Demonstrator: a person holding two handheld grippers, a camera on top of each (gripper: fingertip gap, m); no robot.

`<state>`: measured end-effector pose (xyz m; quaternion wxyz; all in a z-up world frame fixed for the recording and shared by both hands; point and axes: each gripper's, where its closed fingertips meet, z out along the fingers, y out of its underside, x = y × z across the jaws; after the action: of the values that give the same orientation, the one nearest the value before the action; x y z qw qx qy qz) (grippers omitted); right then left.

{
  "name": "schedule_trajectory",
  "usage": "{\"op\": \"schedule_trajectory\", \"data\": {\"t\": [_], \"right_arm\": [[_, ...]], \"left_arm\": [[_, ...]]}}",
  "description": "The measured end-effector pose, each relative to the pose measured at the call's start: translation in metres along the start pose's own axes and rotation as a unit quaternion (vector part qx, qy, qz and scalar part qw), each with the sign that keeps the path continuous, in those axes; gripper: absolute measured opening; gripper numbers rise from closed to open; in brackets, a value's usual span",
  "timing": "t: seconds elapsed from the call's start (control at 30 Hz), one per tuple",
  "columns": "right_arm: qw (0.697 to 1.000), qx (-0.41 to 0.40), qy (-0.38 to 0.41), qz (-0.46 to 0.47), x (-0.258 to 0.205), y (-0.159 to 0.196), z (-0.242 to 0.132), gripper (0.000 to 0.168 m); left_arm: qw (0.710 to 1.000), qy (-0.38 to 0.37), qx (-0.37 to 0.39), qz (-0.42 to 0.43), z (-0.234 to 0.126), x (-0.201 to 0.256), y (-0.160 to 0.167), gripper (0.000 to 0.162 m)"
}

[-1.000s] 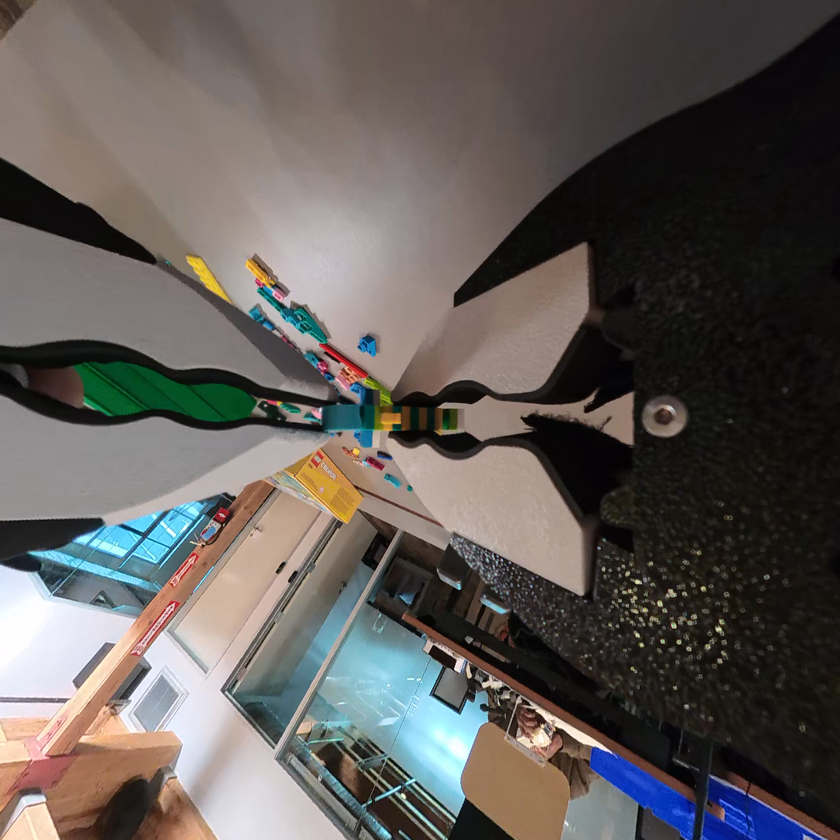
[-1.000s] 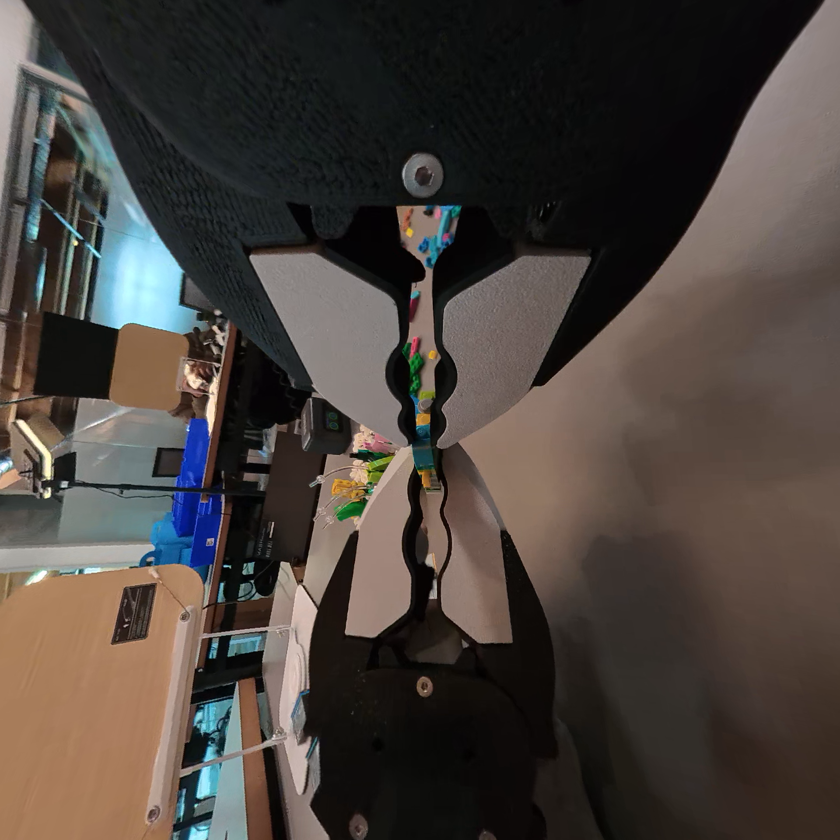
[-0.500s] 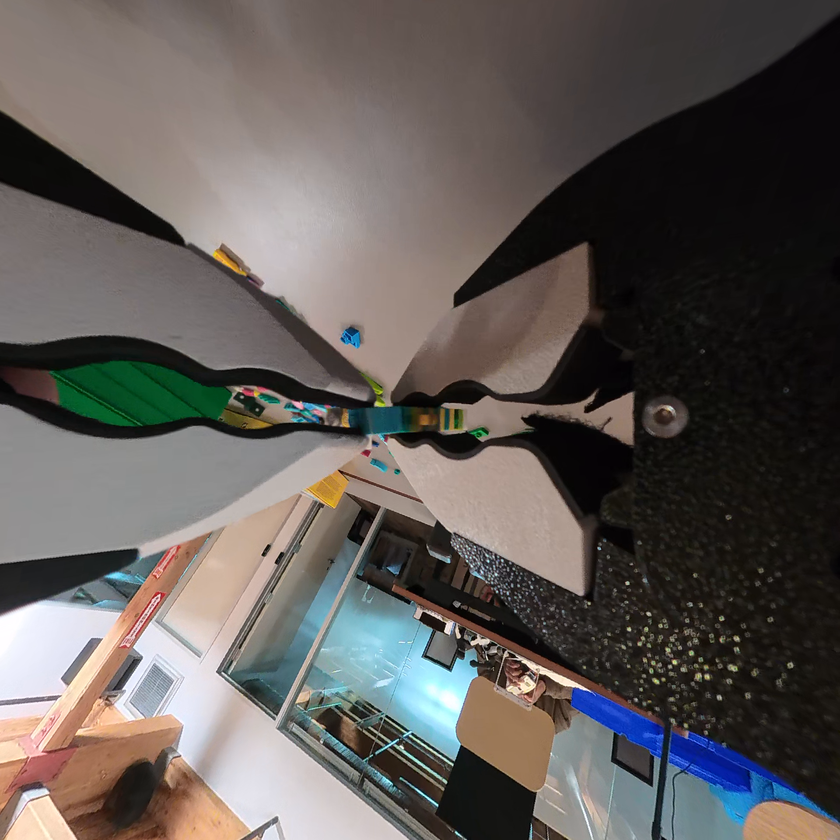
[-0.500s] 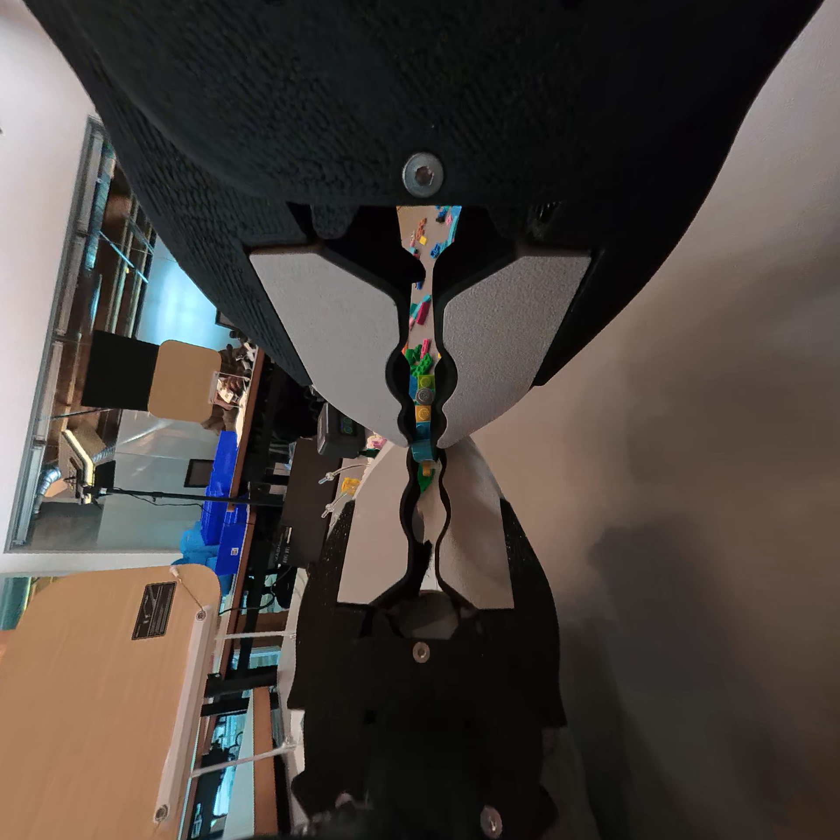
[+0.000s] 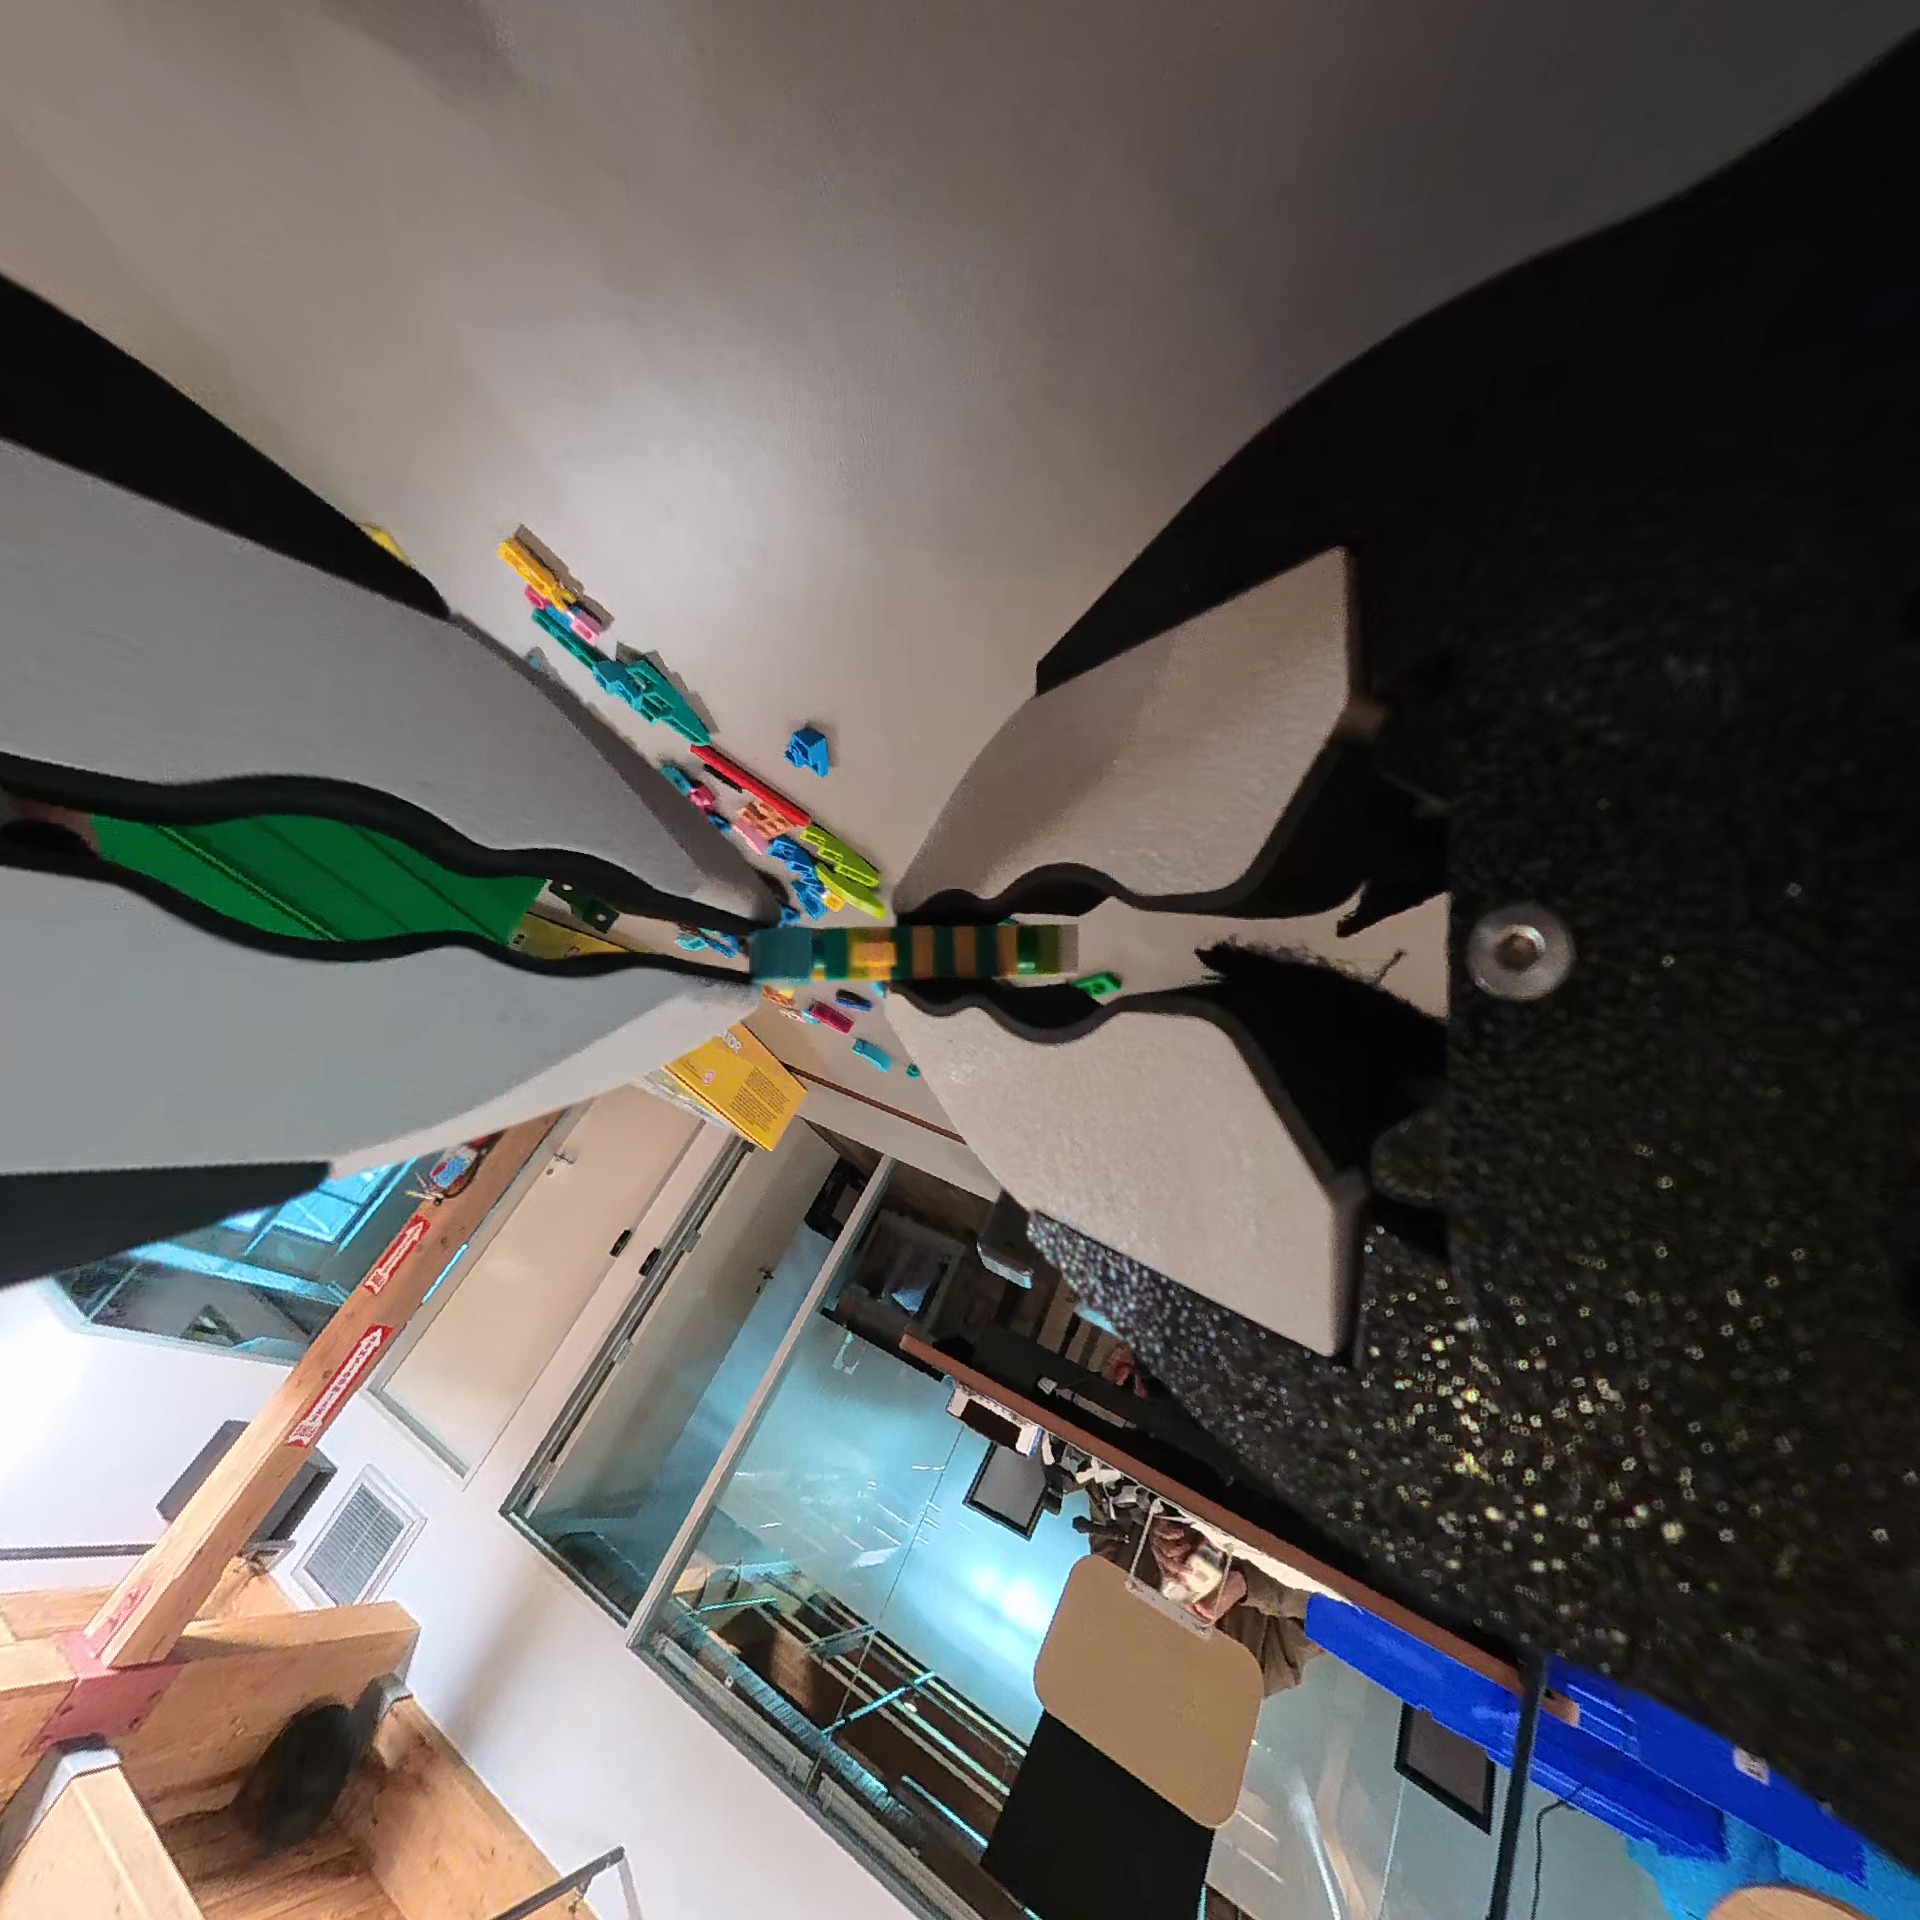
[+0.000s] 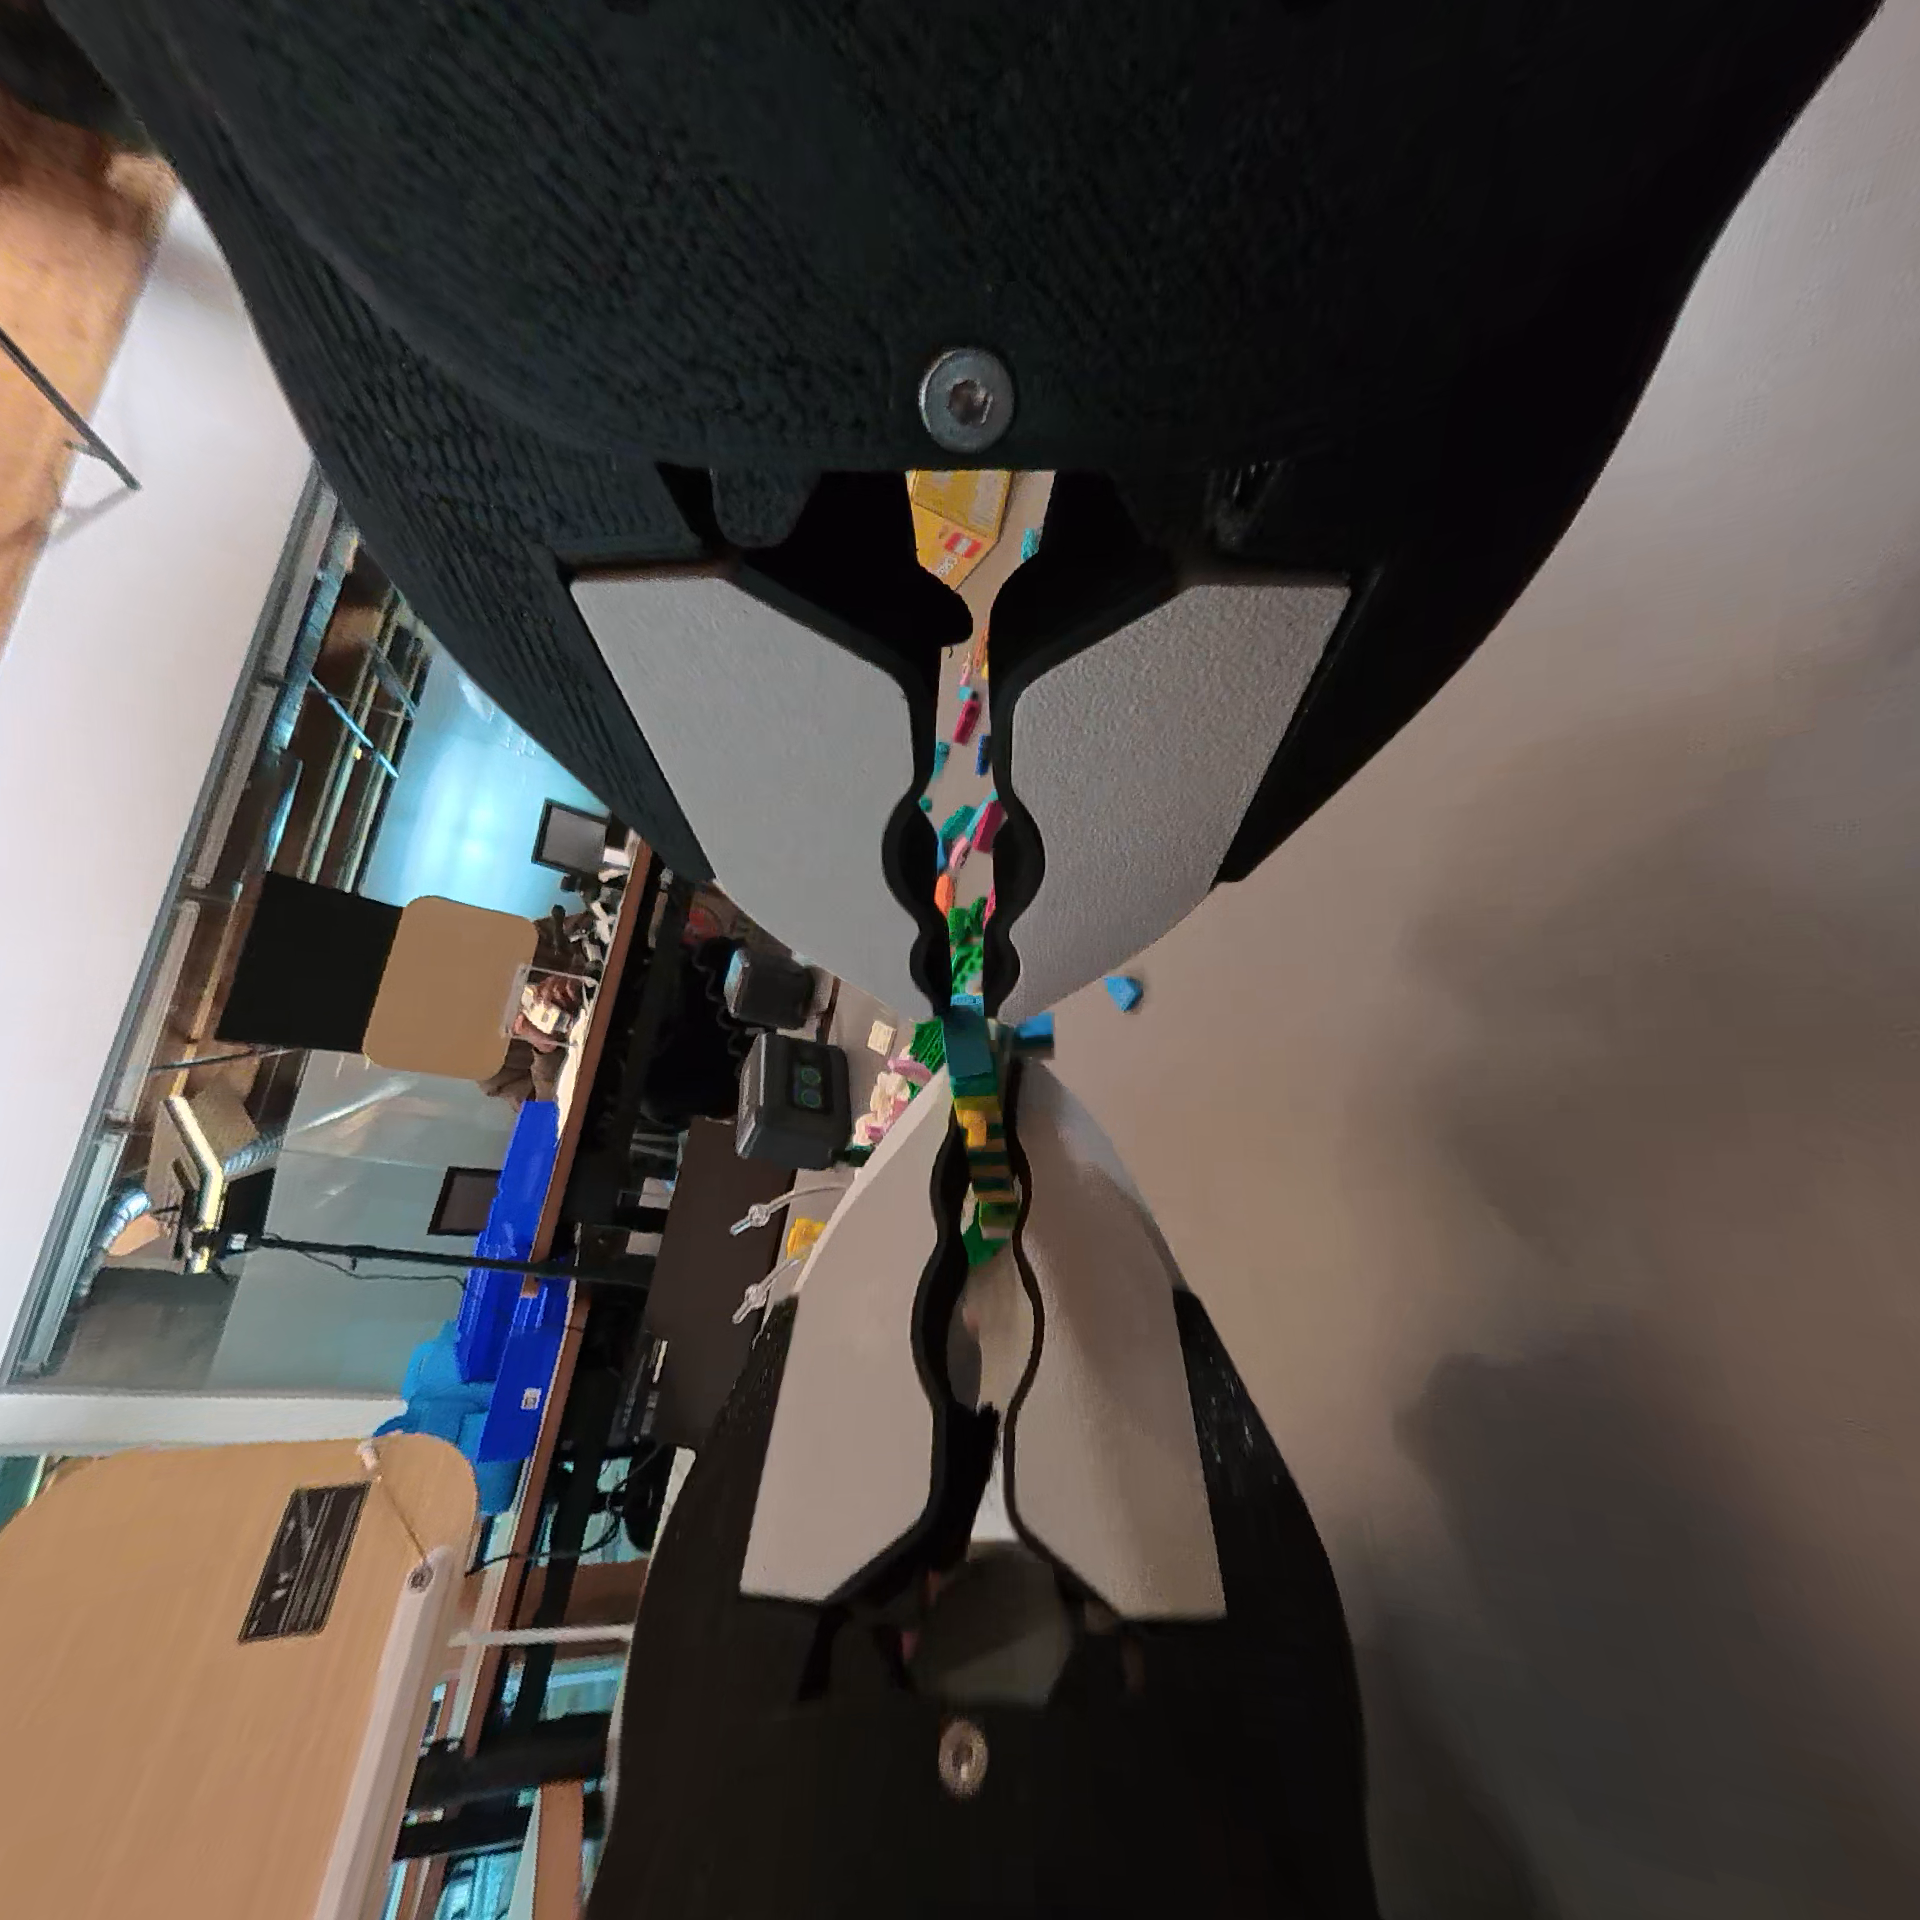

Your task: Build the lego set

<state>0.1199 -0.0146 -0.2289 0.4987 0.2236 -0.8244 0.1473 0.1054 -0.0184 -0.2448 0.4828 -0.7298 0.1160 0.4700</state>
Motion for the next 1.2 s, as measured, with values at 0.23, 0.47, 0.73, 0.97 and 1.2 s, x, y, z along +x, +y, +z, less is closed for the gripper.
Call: {"op": "schedule_trajectory", "data": {"t": [0.23, 0.47, 0.73, 0.97, 1.2], "right_arm": [[0.997, 0.064, -0.012, 0.04, -0.0039, -0.0028, -0.0065, 0.005], [1.0, 0.027, -0.002, -0.001, -0.0077, 0.0016, -0.0005, 0.004], [1.0, 0.03, 0.004, -0.002, -0.0068, 0.0007, 0.0008, 0.004], [0.996, 0.021, -0.011, 0.081, -0.0053, 0.0022, 0.0026, 0.005], [0.995, 0.015, 0.002, 0.099, -0.0046, 0.0002, -0.0001, 0.004]], "left_arm": [[0.999, 0.026, 0.024, 0.015, -0.0029, 0.0055, -0.0081, 0.008], [0.999, 0.036, -0.008, 0.017, -0.0006, 0.0091, -0.0019, 0.008], [0.999, 0.043, -0.012, 0.009, -0.0007, 0.0106, -0.0013, 0.007], [0.999, 0.033, -0.019, 0.001, -0.0003, 0.0074, 0.0004, 0.008], [1.0, 0.018, -0.016, 0.007, -0.0018, 0.0033, -0.002, 0.008]]}}
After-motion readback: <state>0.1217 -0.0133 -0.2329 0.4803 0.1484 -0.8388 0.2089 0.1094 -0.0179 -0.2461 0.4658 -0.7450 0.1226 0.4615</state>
